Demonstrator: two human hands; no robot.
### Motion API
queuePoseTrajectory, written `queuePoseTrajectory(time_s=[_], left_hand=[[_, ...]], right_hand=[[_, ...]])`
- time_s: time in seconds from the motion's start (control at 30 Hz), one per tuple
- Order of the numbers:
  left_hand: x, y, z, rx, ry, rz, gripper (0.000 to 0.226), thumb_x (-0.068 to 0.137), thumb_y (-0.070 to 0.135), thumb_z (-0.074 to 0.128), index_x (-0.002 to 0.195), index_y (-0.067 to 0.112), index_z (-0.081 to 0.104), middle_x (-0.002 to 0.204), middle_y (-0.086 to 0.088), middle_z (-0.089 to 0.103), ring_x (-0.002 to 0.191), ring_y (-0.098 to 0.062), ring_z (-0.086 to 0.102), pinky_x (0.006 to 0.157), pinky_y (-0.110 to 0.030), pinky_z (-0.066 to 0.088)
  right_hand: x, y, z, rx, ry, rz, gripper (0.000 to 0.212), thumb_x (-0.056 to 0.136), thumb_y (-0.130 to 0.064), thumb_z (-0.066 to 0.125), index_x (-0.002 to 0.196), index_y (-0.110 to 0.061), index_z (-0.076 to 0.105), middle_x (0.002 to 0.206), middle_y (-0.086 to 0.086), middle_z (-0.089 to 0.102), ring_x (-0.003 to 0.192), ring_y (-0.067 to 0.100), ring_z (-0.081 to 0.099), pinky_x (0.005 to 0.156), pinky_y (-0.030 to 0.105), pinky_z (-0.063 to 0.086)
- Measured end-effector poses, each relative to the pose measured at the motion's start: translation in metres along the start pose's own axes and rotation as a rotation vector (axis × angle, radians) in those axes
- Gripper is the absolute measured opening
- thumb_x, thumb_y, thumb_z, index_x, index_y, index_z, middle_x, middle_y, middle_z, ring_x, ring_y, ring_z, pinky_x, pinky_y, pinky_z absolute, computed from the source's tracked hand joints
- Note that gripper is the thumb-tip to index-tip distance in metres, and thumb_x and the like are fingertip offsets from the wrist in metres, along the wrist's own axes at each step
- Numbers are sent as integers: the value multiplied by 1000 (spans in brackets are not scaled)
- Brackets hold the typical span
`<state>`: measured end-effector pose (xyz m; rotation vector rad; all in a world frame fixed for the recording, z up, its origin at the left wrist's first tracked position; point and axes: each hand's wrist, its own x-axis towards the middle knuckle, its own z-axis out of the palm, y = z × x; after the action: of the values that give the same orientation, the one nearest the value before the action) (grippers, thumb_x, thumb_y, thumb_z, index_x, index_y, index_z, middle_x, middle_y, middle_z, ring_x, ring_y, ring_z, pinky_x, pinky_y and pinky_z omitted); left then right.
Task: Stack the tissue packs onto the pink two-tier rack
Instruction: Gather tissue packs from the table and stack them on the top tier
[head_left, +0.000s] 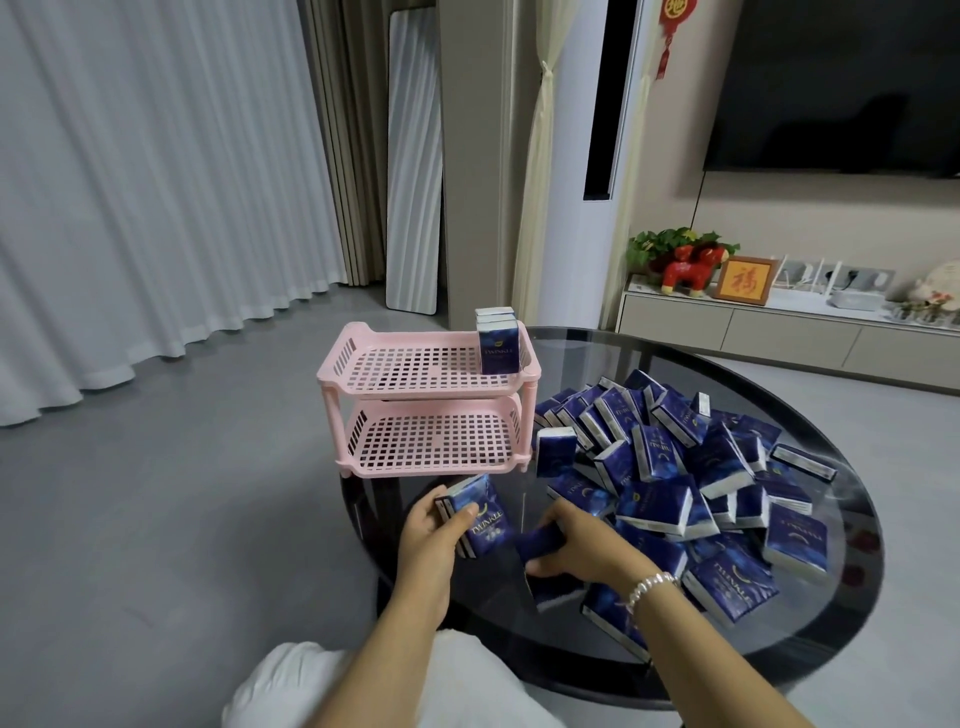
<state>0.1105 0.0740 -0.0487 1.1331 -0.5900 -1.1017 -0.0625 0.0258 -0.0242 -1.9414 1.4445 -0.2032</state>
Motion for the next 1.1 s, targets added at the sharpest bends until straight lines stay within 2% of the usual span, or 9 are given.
queuePoseTrajectory(time_s=[0.07,0.27,0.4,0.5,0.67,0.73,0.83,0.97,1.1], left_hand=[[2,-1,-1,8,6,-6,30,84,-1,65,110,12,60,103,-5,69,92,-20,65,78,-30,51],[7,-7,0,42,27,-25,39,82,5,70,120,6,57,111,-11,68,98,-24,66,84,-35,50],[8,-10,2,72,5,-29,47,81,10,73,124,9,54,114,-7,67,102,-22,66,88,-38,53],[6,-11,7,112,-31,-17,61,79,15,75,133,13,47,122,-2,63,110,-21,62,100,-47,47],[-1,-5,13,137,-126,9,74,61,37,86,127,16,58,117,-3,69,110,-23,65,100,-52,46],[-2,-4,14,132,-138,25,60,71,28,80,125,15,59,115,-3,70,109,-23,65,100,-52,47],[-4,-5,18,125,-177,41,47,78,20,74,123,14,61,113,-3,71,108,-21,66,100,-48,48],[-9,-2,30,178,-215,38,86,48,58,84,121,19,60,115,0,70,108,-17,65,96,-41,51],[-8,-7,38,181,-210,-1,54,70,30,79,118,14,59,110,-4,70,102,-17,67,82,-26,52]], right_hand=[[0,3,0,122,83,39,41,74,-30,76,99,-17,45,95,-3,57,85,13,54,66,24,42],[0,7,-1,513,282,73,30,87,-26,63,116,-22,54,99,-3,64,92,16,63,84,33,52],[-10,-1,-4,934,348,67,19,94,-23,53,113,-25,53,87,-1,61,80,28,64,66,33,52],[-14,-7,1,1172,332,90,10,93,-21,56,101,-16,54,90,10,65,69,23,63,59,33,52],[-16,-14,21,1168,389,13,11,89,-17,61,89,-8,55,87,9,63,77,19,60,72,29,48],[-17,-16,27,1153,407,-16,12,88,-20,62,84,-11,55,87,8,62,82,19,58,80,32,46],[-21,-18,27,1119,439,-45,13,89,-21,61,89,-9,56,84,3,64,74,11,60,65,15,48],[-23,-17,25,1054,517,-69,17,89,-21,62,88,-7,53,77,0,57,66,7,53,53,6,41],[-28,-15,20,1035,510,-62,18,87,-22,64,82,-10,53,75,-1,58,65,5,54,55,7,41]])
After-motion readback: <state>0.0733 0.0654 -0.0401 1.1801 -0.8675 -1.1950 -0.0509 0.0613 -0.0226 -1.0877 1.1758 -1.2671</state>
